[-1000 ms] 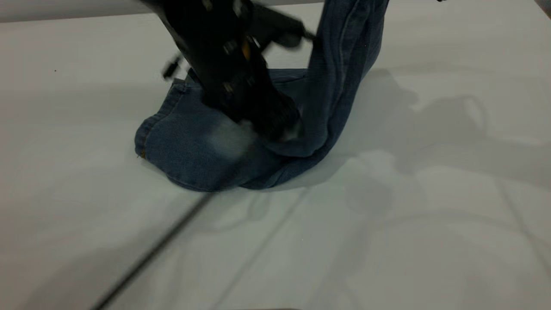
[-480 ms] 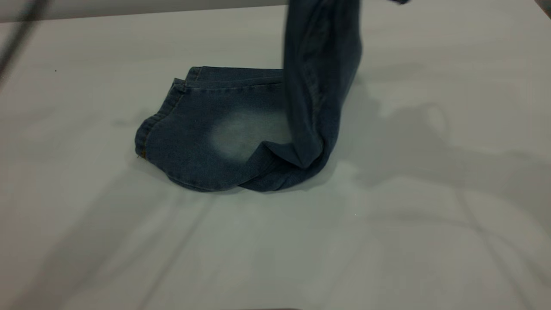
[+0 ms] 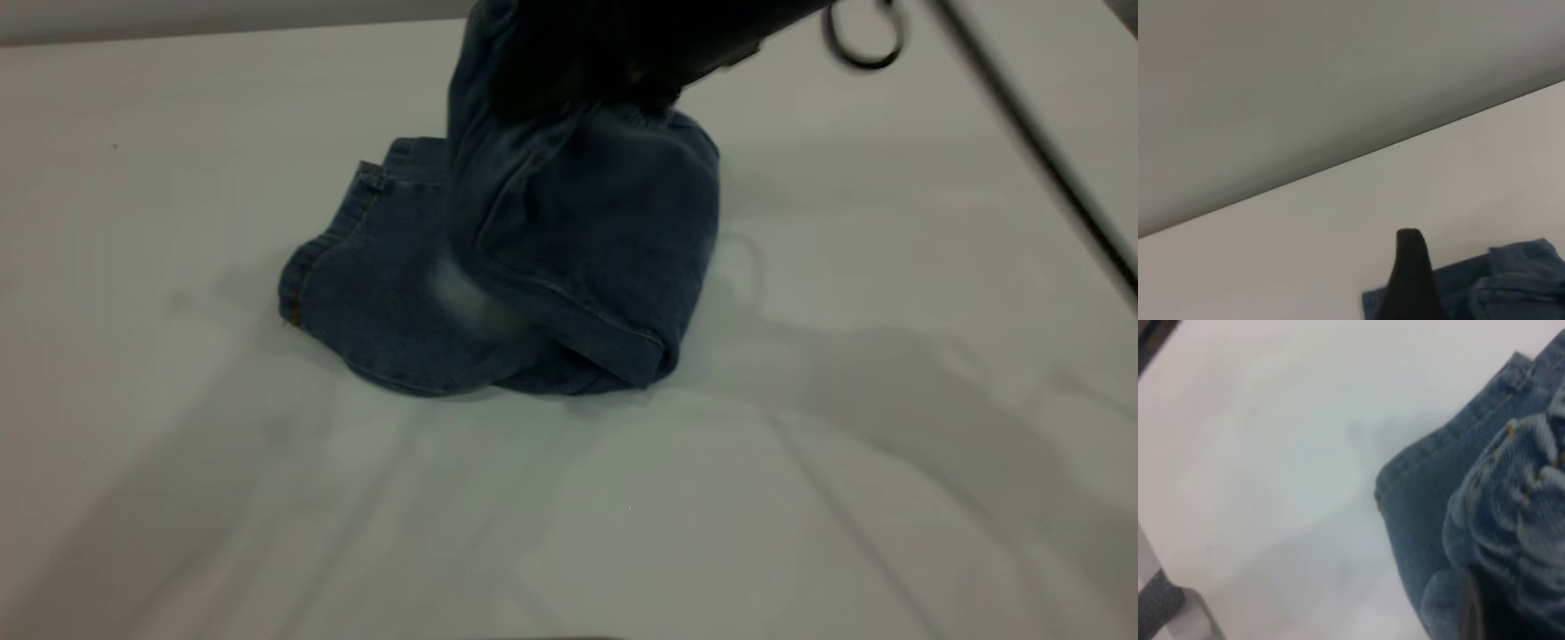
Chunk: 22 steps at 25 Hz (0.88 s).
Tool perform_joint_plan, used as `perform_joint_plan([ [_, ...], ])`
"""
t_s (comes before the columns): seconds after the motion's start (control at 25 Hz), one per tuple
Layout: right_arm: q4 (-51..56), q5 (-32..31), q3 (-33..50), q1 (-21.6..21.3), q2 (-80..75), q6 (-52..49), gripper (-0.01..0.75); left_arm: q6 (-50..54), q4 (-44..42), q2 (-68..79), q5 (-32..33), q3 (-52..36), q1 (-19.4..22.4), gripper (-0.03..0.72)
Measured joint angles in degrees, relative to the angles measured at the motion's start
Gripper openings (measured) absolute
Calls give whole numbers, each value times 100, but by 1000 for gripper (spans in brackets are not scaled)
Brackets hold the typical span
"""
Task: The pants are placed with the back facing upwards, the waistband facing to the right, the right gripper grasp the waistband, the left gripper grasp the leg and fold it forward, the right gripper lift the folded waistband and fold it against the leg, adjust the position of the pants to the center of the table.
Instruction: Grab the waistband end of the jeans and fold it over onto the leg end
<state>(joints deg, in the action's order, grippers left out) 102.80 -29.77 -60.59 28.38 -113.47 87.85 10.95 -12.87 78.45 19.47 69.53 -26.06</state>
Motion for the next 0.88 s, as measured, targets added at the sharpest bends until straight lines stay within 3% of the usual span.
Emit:
perform_joint_plan([
  [0.2,13,16,-665,25,-851,60,82,13,240,-5,266,-6,0,515],
  [0.28,13,5,-860,25,-1082,53,128,8,275,-5,295,-11,0,515],
  [0.36,13,-33,-1019,60,-1192,4,208,8,279,-5,313,-11,0,515],
  [0.56,-33,-143,-1311,263,-1210,-25,517,8,286,0,358,-11,0,515],
  [0.64,-196,-225,-1422,403,-1210,-136,601,8,291,0,367,-11,0,515],
  [0.76,-862,-230,-1680,635,-1210,-966,635,8,291,0,367,-11,0,515],
  [0.88,-2208,-238,-2095,774,-1210,-2530,599,8,291,0,375,-11,0,515],
])
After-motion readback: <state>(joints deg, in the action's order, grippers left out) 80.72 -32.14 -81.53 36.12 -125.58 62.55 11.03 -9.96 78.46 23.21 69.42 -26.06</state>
